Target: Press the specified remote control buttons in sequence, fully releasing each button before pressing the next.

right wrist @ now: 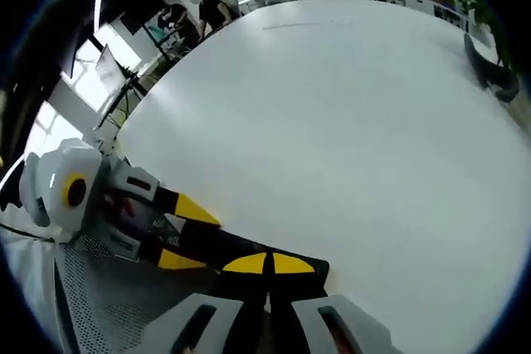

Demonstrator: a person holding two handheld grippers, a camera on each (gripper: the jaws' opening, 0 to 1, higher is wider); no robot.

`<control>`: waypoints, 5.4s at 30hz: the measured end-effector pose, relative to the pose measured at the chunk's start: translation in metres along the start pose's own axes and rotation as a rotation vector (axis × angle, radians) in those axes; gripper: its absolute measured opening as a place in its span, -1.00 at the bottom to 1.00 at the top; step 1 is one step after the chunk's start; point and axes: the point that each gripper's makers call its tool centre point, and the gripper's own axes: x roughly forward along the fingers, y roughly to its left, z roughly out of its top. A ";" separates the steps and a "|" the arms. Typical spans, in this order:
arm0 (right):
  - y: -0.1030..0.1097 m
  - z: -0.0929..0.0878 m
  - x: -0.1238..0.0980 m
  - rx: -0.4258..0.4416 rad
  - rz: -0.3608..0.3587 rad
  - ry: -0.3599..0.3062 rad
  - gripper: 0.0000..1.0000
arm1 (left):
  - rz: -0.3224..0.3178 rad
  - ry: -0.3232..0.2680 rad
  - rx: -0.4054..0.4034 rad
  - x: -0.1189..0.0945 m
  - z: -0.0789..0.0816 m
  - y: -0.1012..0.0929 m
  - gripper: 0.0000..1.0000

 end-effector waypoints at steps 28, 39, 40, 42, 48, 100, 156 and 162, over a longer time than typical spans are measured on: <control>0.002 0.000 0.003 0.038 0.024 -0.005 -1.00 | 0.000 -0.004 -0.005 0.000 0.000 0.000 -0.51; 0.002 -0.001 0.003 -0.021 0.012 -0.010 -1.00 | 0.000 -0.004 -0.003 0.000 0.000 0.000 -0.51; 0.002 -0.001 0.003 -0.014 0.014 -0.010 -1.00 | 0.000 -0.004 -0.003 0.000 0.001 0.000 -0.51; 0.001 0.000 0.003 0.002 0.019 -0.011 -1.00 | 0.000 -0.004 -0.002 0.000 0.001 0.000 -0.51; 0.000 0.001 0.003 0.091 0.038 -0.021 -1.00 | 0.001 -0.003 -0.002 0.000 0.000 0.000 -0.51; 0.005 0.002 0.004 0.140 0.087 -0.030 -1.00 | -0.001 -0.004 0.004 0.001 0.000 0.000 -0.51; 0.008 0.002 -0.002 0.065 0.053 -0.014 -1.00 | 0.002 -0.007 -0.002 0.000 0.001 -0.001 -0.51; 0.014 -0.004 -0.001 0.099 0.087 0.034 -1.00 | 0.002 -0.009 -0.002 0.000 0.001 -0.001 -0.51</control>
